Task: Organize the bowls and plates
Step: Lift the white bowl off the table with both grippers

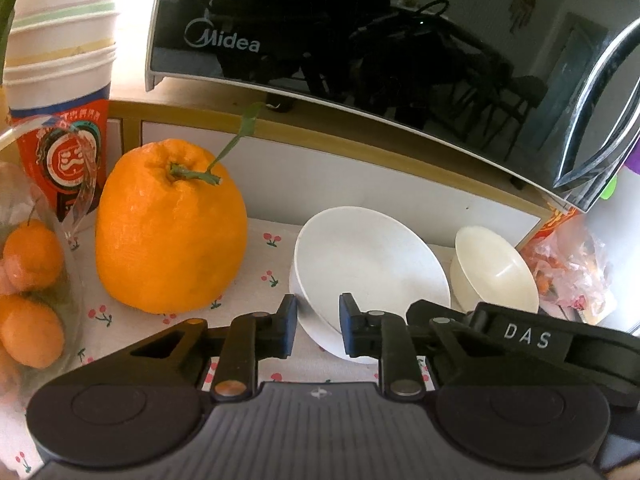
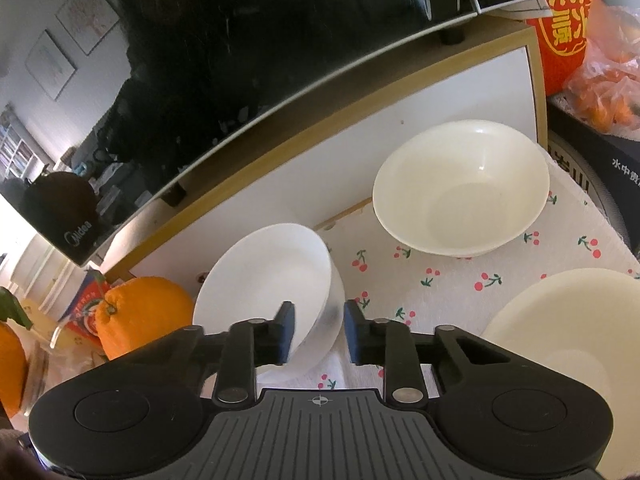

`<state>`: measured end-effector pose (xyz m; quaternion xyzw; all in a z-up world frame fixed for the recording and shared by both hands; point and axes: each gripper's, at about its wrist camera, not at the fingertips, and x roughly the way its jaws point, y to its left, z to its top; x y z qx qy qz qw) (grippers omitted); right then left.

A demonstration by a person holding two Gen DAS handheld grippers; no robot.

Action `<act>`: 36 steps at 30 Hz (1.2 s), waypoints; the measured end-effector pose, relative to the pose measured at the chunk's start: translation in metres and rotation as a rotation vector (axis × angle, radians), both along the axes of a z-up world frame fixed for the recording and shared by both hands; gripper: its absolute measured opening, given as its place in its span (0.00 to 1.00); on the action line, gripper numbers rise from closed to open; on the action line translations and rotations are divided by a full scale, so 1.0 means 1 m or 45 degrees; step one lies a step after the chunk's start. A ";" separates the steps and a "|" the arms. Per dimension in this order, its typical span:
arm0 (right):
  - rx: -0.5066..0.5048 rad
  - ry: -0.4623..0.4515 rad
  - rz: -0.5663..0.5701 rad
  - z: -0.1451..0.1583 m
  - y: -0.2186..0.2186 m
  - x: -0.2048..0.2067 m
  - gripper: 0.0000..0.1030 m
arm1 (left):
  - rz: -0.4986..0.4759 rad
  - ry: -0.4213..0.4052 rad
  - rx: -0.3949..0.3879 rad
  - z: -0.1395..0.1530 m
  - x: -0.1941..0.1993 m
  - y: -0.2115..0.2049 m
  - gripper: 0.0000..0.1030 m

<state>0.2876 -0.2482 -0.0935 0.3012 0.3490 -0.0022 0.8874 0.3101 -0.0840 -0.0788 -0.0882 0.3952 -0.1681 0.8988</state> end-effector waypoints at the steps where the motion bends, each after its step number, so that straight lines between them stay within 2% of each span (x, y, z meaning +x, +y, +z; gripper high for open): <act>1: -0.008 -0.002 0.000 0.000 0.001 0.000 0.18 | 0.000 -0.002 0.006 0.000 0.000 0.000 0.19; 14: -0.026 -0.012 0.008 0.011 0.004 -0.009 0.17 | -0.001 -0.034 0.043 0.012 -0.012 -0.002 0.16; 25: -0.069 -0.032 0.023 0.045 0.006 -0.034 0.17 | -0.020 -0.074 0.037 0.043 -0.041 0.006 0.17; 36: -0.096 0.008 0.026 0.072 0.001 -0.090 0.17 | -0.055 -0.061 0.017 0.062 -0.090 0.008 0.17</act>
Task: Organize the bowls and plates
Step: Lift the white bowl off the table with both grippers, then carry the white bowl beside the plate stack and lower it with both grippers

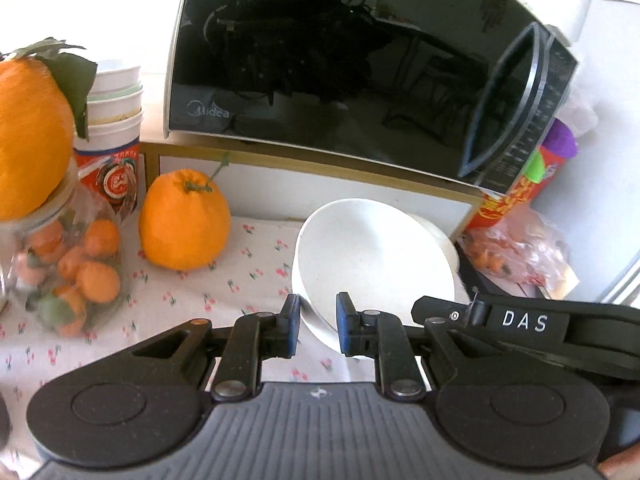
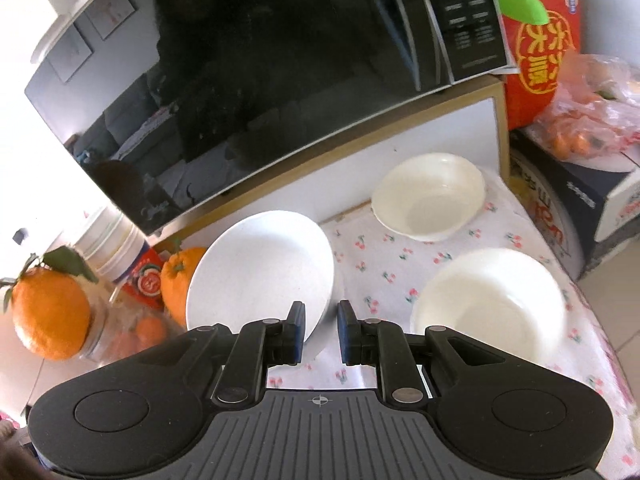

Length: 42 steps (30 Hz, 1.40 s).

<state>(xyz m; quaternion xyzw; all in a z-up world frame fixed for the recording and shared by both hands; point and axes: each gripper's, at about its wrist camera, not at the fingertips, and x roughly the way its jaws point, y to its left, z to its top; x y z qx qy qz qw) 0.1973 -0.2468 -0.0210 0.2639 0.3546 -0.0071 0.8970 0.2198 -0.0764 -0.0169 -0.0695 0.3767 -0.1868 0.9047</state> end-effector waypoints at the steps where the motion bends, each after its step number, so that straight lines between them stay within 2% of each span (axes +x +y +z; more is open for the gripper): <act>1: -0.007 0.001 0.000 0.003 -0.001 -0.005 0.17 | -0.006 0.003 -0.002 0.002 -0.007 -0.001 0.17; 9: -0.075 0.031 -0.025 0.022 -0.005 -0.055 0.17 | -0.068 -0.002 0.019 0.008 -0.054 -0.011 0.17; 19: -0.075 0.024 -0.053 0.035 -0.020 -0.113 0.17 | -0.136 0.068 -0.045 0.002 -0.100 -0.009 0.16; 28: -0.099 0.055 -0.051 0.018 -0.022 -0.150 0.17 | -0.199 0.070 -0.014 -0.009 -0.133 -0.015 0.16; 42: -0.114 0.167 0.004 -0.010 -0.034 -0.172 0.17 | -0.310 0.127 0.014 -0.028 -0.160 -0.022 0.16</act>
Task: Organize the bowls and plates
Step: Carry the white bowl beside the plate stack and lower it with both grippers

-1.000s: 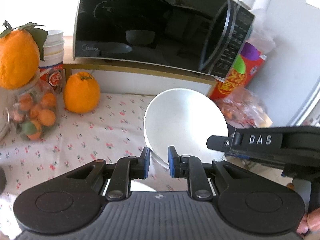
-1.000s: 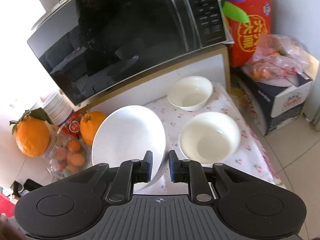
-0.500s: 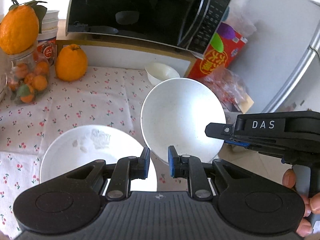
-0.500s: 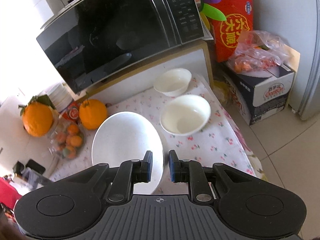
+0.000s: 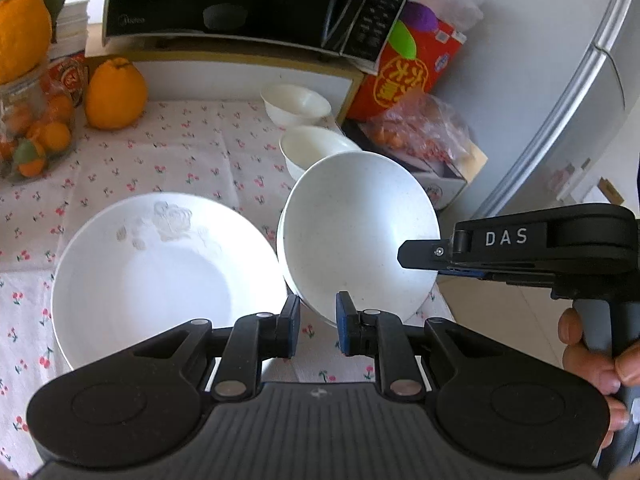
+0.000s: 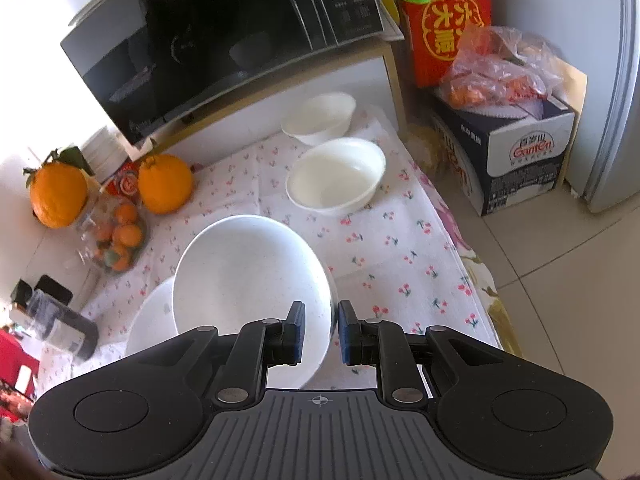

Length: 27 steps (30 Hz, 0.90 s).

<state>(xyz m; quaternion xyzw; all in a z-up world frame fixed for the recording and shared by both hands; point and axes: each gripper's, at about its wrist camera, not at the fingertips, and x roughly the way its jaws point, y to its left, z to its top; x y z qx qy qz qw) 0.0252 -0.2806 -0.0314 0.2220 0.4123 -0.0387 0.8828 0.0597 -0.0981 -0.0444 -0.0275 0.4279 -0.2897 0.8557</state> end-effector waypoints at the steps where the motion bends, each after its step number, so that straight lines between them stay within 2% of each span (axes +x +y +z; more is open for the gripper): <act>1: -0.008 0.010 0.006 -0.002 0.000 0.000 0.17 | -0.005 0.007 0.003 -0.002 -0.001 -0.001 0.16; 16: -0.049 0.169 0.044 -0.030 -0.010 -0.001 0.18 | -0.091 0.098 0.066 -0.024 -0.006 -0.016 0.17; 27: -0.067 0.250 0.110 -0.045 -0.003 0.003 0.20 | -0.089 0.140 0.123 -0.034 -0.007 -0.016 0.17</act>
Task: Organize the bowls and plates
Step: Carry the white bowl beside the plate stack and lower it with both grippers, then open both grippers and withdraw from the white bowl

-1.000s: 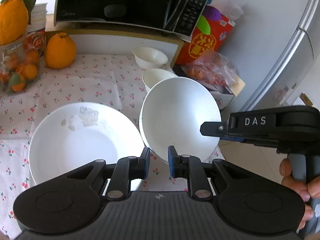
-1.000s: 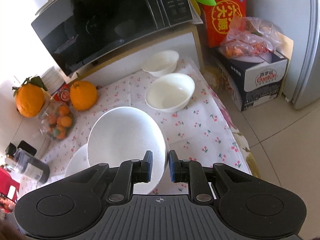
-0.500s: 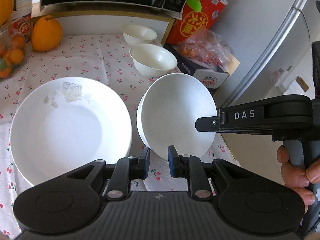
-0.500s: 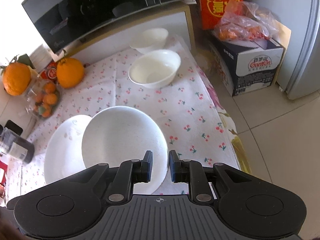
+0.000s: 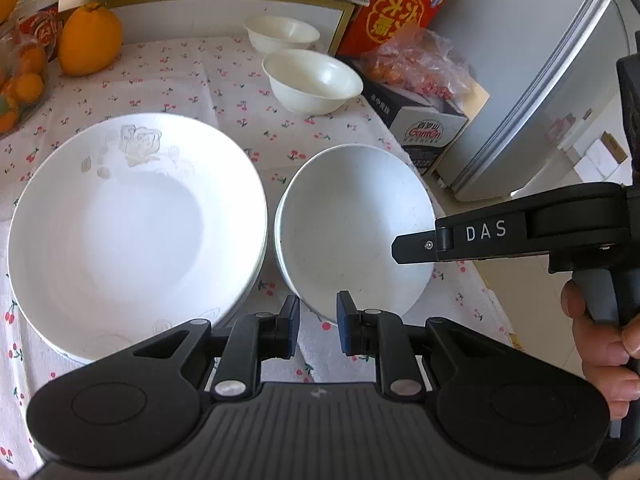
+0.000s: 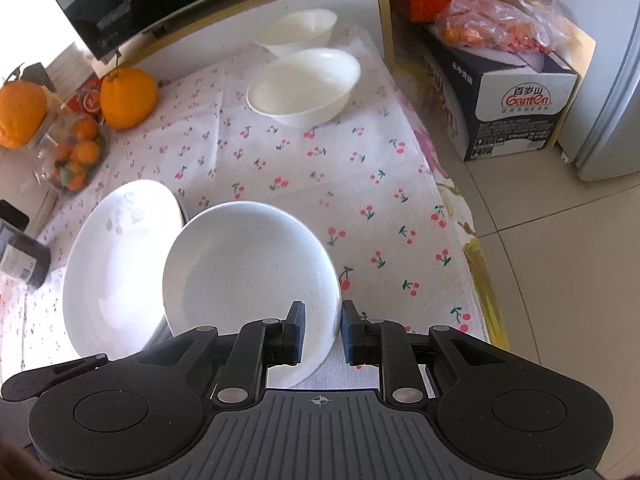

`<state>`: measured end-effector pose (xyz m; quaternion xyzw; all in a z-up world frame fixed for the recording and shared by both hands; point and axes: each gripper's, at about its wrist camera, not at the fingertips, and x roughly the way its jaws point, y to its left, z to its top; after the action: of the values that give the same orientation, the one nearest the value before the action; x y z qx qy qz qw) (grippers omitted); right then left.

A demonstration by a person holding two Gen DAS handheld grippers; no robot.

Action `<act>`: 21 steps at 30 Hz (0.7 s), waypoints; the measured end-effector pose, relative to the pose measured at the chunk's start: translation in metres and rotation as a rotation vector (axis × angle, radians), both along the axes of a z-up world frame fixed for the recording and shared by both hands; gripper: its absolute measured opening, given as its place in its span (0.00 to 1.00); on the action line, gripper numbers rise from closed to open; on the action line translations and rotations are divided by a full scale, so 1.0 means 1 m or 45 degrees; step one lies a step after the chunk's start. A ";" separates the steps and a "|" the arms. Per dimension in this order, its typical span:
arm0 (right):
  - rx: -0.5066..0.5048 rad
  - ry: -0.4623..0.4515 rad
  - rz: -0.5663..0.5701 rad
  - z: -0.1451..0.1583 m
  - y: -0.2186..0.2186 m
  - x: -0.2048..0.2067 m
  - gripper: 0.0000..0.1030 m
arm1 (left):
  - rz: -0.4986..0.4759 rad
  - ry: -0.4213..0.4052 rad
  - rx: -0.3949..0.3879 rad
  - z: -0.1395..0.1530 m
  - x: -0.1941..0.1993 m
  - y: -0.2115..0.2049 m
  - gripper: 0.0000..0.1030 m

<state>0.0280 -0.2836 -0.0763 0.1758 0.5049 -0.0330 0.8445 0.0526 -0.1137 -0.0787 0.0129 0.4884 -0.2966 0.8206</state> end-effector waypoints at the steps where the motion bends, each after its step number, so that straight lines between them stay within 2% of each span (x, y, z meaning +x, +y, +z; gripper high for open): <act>1: -0.006 0.004 0.006 0.000 0.001 0.000 0.20 | 0.000 0.002 0.004 0.000 -0.001 0.001 0.17; 18: -0.004 0.010 0.014 -0.002 0.001 0.001 0.20 | -0.013 -0.002 0.009 0.002 -0.003 -0.001 0.19; 21: 0.013 0.012 0.014 -0.001 0.000 0.002 0.20 | -0.034 -0.033 0.023 0.005 -0.006 -0.004 0.26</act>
<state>0.0302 -0.2838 -0.0775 0.1771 0.5100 -0.0265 0.8414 0.0464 -0.1173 -0.0739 0.0307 0.4800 -0.3030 0.8227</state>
